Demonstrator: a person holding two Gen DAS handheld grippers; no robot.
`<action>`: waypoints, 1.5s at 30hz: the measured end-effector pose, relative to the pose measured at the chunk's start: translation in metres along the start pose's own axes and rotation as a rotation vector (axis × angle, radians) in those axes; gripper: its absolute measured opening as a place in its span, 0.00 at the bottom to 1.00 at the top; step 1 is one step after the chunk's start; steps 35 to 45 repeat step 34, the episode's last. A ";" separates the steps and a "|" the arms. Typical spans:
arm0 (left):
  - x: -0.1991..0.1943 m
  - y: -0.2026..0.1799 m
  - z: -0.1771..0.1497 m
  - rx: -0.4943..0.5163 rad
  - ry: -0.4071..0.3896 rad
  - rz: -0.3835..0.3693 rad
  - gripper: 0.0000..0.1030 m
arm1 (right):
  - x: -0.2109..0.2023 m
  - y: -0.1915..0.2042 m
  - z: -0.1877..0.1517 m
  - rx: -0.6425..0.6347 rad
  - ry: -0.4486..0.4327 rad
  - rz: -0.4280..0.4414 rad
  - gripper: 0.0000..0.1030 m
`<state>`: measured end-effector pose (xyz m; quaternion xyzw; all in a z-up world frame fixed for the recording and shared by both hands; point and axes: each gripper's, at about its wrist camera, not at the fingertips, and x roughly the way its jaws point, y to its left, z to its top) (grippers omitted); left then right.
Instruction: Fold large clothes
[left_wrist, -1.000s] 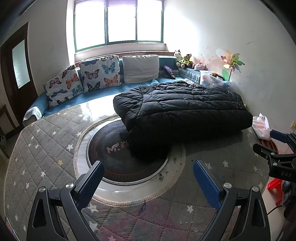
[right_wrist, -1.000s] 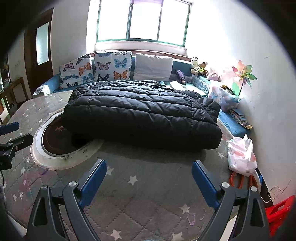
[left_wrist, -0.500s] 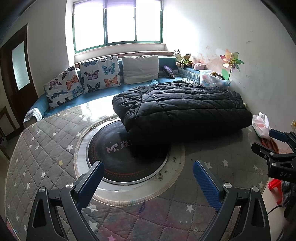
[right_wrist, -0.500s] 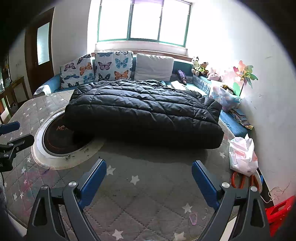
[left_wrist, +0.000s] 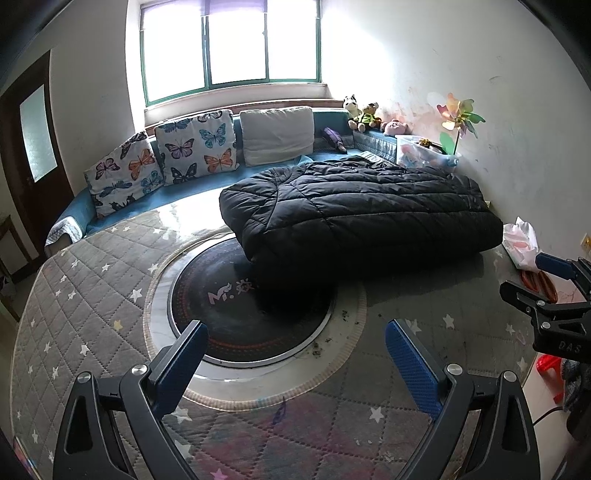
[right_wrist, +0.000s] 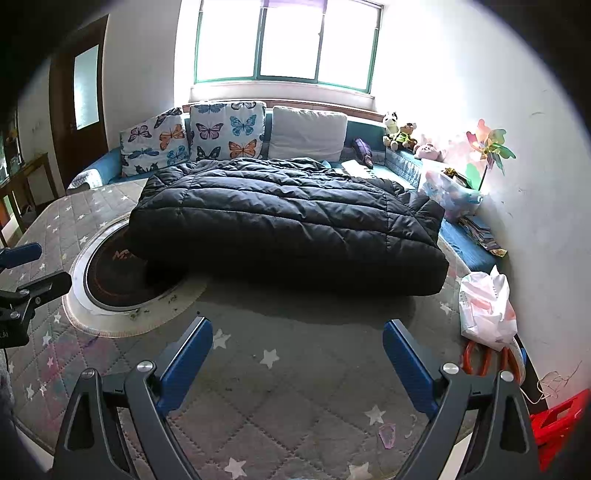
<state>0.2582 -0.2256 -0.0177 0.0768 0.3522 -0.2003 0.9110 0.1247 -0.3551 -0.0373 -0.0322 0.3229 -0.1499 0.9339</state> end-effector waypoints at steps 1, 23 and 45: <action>0.001 -0.001 0.000 0.002 0.001 0.002 1.00 | 0.000 0.000 0.000 0.000 0.000 0.000 0.98; 0.015 -0.010 -0.001 0.023 0.027 -0.008 1.00 | 0.004 0.001 -0.002 0.004 0.010 0.004 0.98; 0.017 -0.017 -0.002 0.047 0.016 -0.017 1.00 | 0.005 0.002 -0.004 0.006 0.011 0.008 0.98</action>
